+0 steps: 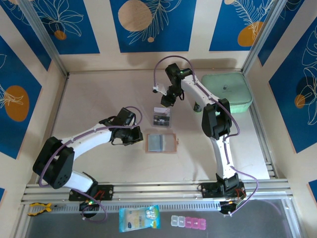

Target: Take the credit cards out of the card holder

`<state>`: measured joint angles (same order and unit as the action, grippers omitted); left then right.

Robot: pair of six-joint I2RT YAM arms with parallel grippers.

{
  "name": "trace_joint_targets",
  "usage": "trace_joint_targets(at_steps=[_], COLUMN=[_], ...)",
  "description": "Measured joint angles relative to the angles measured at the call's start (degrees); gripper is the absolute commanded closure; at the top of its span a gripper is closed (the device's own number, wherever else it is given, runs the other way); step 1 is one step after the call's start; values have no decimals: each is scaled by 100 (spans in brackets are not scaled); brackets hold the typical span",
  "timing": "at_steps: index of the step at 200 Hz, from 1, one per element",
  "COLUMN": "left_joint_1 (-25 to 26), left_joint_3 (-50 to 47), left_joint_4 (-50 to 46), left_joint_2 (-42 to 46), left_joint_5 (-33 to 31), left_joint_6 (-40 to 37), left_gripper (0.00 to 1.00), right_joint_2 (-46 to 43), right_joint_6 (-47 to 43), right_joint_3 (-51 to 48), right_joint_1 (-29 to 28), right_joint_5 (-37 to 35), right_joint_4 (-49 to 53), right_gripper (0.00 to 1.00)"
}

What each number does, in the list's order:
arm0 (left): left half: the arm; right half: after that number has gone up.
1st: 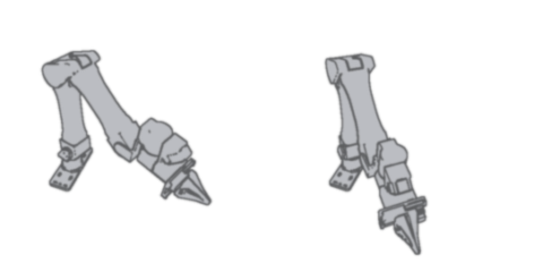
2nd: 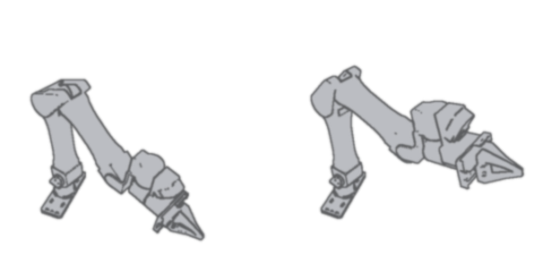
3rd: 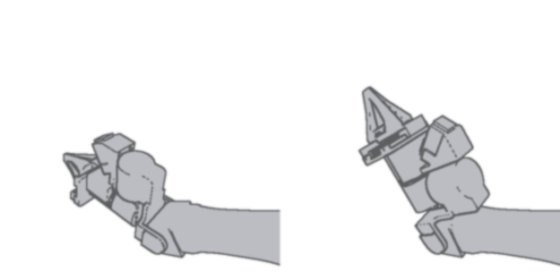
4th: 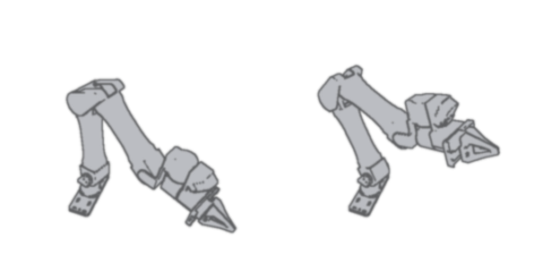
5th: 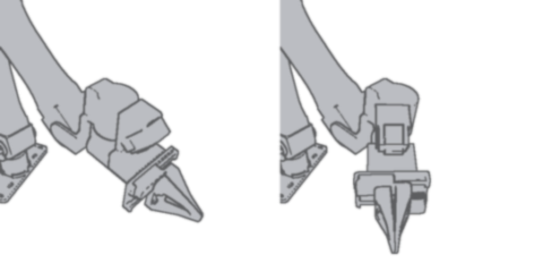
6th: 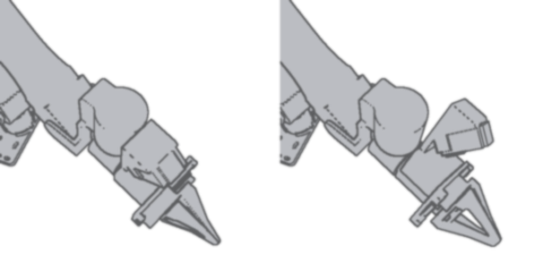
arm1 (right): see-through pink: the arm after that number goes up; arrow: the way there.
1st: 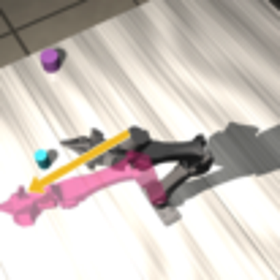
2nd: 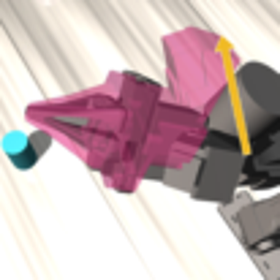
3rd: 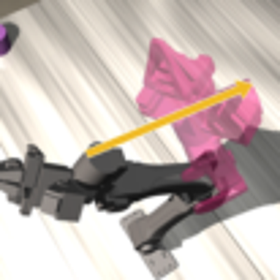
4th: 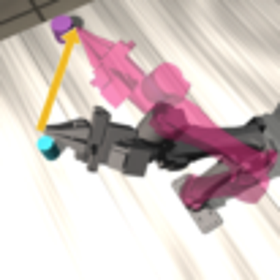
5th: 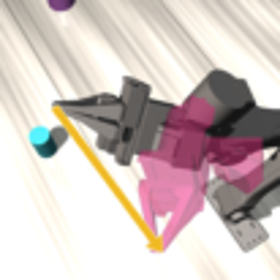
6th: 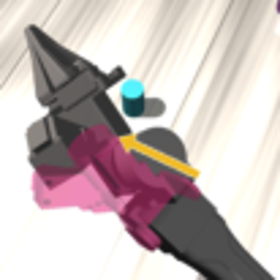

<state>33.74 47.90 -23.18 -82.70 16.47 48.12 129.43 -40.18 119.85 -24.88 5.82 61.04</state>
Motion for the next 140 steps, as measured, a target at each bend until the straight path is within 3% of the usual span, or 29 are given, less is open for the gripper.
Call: trace_joint_targets(at_steps=[140], left_joint_1=[0], left_joint_3=[-31], left_joint_4=[46], left_joint_2=[-52], left_joint_5=[7], left_joint_6=[87], left_gripper=[89], right_joint_2=[22], right_joint_6=[63], right_joint_3=[-450], right_joint_1=[-66], right_joint_5=[-293], right_joint_4=[-278], right_gripper=[86])
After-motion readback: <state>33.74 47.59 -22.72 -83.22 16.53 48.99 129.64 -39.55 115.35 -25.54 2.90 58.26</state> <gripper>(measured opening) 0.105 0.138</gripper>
